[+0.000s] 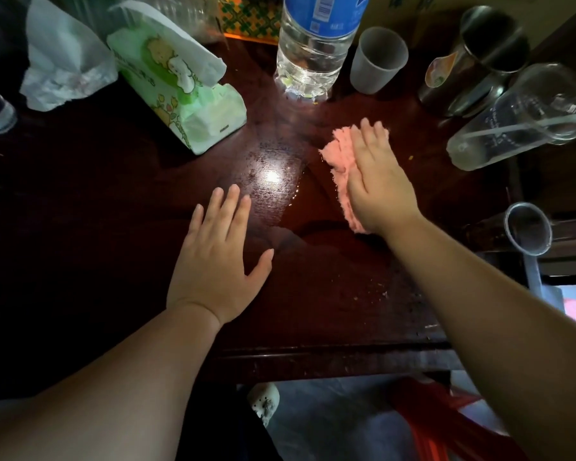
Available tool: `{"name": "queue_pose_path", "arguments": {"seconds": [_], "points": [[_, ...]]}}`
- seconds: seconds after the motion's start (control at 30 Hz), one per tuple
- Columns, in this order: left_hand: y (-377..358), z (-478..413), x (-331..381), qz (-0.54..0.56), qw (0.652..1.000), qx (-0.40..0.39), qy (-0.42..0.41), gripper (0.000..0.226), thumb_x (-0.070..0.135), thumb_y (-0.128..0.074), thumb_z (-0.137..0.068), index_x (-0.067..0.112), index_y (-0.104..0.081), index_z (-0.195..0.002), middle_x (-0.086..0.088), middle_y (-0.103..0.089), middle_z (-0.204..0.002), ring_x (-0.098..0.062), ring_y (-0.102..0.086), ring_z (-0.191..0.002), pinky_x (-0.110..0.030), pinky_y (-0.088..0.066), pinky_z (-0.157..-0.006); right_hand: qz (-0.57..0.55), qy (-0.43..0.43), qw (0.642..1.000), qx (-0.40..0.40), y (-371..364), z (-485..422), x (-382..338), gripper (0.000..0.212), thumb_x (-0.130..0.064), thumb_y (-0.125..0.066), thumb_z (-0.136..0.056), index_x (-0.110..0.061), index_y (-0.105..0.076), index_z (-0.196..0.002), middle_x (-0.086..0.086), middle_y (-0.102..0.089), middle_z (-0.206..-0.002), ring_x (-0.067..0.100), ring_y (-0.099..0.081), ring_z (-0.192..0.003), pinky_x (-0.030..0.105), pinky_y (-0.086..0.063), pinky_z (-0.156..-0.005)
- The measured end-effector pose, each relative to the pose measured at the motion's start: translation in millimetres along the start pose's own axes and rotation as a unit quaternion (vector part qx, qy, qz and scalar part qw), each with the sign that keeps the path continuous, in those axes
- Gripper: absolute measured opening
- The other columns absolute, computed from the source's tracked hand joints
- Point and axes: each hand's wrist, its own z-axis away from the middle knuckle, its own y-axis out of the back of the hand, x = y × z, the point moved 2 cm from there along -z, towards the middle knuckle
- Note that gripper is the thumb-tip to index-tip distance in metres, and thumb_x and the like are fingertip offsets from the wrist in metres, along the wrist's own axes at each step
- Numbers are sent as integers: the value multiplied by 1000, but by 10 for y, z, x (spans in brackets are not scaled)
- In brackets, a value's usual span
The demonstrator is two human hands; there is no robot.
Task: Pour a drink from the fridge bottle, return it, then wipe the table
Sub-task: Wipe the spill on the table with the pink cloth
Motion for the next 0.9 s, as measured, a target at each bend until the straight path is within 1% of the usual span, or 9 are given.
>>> {"name": "queue_pose_path", "arguments": {"seconds": [0.13,0.2,0.27,0.4,0.47,0.53,0.67,0.77,0.9], "points": [[-1,-4,3,1,1000,-2,-2,78,58,-23,-89,10,-20,-150,-7,-12,-160,-20,-5,-147,-38,-3,-120,2,47,999,-23,43,-167,37,58,-21,-23,-94,-7,-17,-150,12,-11,-159,24,-1,-147,26,3,-117],[-3,-5,4,0,1000,-3,-3,78,58,-23,-89,10,-20,-150,-7,-12,-160,-21,-5,-148,-39,-4,-120,10,43,999,-21,58,-182,14,55,-17,-27,-97,-7,-18,-150,13,-10,-159,25,-1,-147,28,1,-118],[-3,-5,2,0,1000,-2,-2,77,57,-24,-89,10,-21,-150,-7,-13,-159,-21,-6,-147,-40,-6,-120,7,-1,1000,8,47,-143,-53,53,-14,-31,-98,-8,-19,-150,14,-7,-159,28,-1,-147,32,-3,-119],[-7,-8,-6,6,1000,0,1,77,57,-25,-89,10,-23,-150,-6,-14,-159,-20,-7,-147,-39,-6,-119,-104,-143,981,83,-44,-53,-266,51,-19,-29,-100,-9,-20,-150,11,-9,-159,29,-3,-147,34,-3,-118],[-9,-10,-4,8,1000,1,-1,77,57,-26,-89,10,-24,-149,-7,-15,-159,-21,-7,-147,-38,-4,-119,-55,-168,981,79,-104,-66,-317,52,-28,-25,-102,-11,-17,-150,9,-7,-160,28,-3,-147,37,-4,-118],[-11,-10,-3,10,1000,4,0,77,57,-26,-89,9,-24,-149,-7,-16,-159,-21,-8,-147,-38,-4,-119,-21,-142,988,63,-111,-130,-319,52,-29,-22,-102,-12,-15,-151,9,-5,-160,28,-3,-147,39,-5,-118],[-10,-9,-5,11,1000,6,-1,77,57,-26,-89,9,-24,-149,-7,-16,-159,-21,-8,-147,-39,-5,-119,-38,-2,999,5,-48,-232,-187,56,-31,-11,-97,-18,-20,-151,7,-8,-160,25,-5,-147,37,-6,-118],[-6,-2,-4,8,1000,3,-2,77,58,-24,-89,10,-21,-150,-6,-13,-159,-20,-5,-147,-38,-4,-119,-67,88,993,-51,34,-272,-92,56,-34,-9,-97,-23,-27,-148,3,-14,-159,20,-6,-147,30,-5,-116],[-5,-12,1,1,1000,-1,-4,77,57,-24,-89,10,-23,-150,-7,-15,-159,-22,-8,-147,-41,-9,-119,-13,184,978,-102,115,-278,-4,56,-39,-13,-96,-22,-26,-148,4,-13,-159,22,-4,-147,32,-3,-117]]}}
